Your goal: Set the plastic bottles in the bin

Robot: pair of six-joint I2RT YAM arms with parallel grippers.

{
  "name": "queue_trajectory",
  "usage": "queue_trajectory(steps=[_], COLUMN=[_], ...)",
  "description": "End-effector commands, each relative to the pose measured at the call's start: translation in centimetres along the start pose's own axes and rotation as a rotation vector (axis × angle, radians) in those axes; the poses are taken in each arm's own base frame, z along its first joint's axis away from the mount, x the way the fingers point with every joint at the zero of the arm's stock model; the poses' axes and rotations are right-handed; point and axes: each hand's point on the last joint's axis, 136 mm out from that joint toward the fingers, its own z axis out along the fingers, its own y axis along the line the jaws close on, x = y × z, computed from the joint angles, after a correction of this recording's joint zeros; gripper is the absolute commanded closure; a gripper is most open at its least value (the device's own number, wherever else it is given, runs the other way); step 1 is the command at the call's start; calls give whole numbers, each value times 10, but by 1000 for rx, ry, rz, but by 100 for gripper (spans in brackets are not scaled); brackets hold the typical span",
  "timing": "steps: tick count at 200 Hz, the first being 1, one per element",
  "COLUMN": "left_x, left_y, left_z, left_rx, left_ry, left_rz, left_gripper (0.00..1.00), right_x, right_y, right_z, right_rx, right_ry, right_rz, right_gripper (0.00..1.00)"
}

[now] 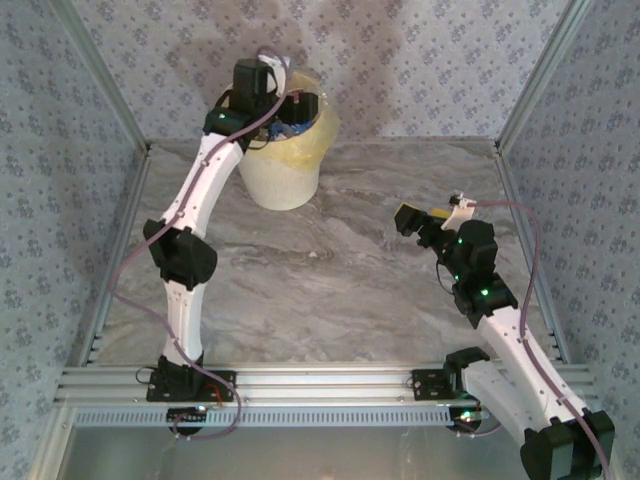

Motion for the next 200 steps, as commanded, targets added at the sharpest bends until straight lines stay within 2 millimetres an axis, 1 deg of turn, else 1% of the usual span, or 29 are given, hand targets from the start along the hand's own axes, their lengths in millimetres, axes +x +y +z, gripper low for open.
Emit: queue_trajectory(steps=[1,15,30,41,55,63,75,86,96,111,126,143,159,172,180,200], left_x=[26,43,52,53,50,46,36,21,8,-10,-20,-20,-13,-5,0,9], left_y=[23,40,59,69,73,69,57,43,36,34,43,50,45,47,47,40], left_z=[6,10,10,6,2,-1,-7,-17,-27,-40,-48,-48,-43,-35,-30,-18], left_rx=[-119,-201,-303,-354,-369,-351,-294,-236,-210,-213,-258,-256,-202,-200,-190,-134], left_ry=[98,157,199,208,204,197,181,147,112,58,26,33,62,85,99,122], left_rz=[39,43,54,57,55,54,48,37,27,24,35,37,47,61,70,87], left_gripper=[16,22,26,27,26,24,21,18,16,15,16,16,14,13,16,32], right_x=[-5,-5,-4,-4,-4,-5,-4,-4,-4,-4,-3,-2,-1,-1,0,-1], right_y=[-2,-2,-3,-3,-3,-3,-4,-4,-4,-5,-5,-5,-6,-6,-6,-5], right_z=[-2,-2,-2,-2,-2,-1,-1,-1,0,0,0,0,0,0,1,1], right_rx=[16,18,19,19,21,22,23,27,27,28,27,29,30,30,31,29], right_ry=[-16,-15,-15,-14,-15,-16,-14,-14,-14,-14,-12,-10,-2,-3,-2,-3], right_rz=[-17,-18,-17,-16,-16,-16,-17,-15,-14,-14,-12,-12,-11,-12,-11,-14], right_gripper=[0,0,0,0,0,0,0,0,0,0,0,0,0,0,0,0])
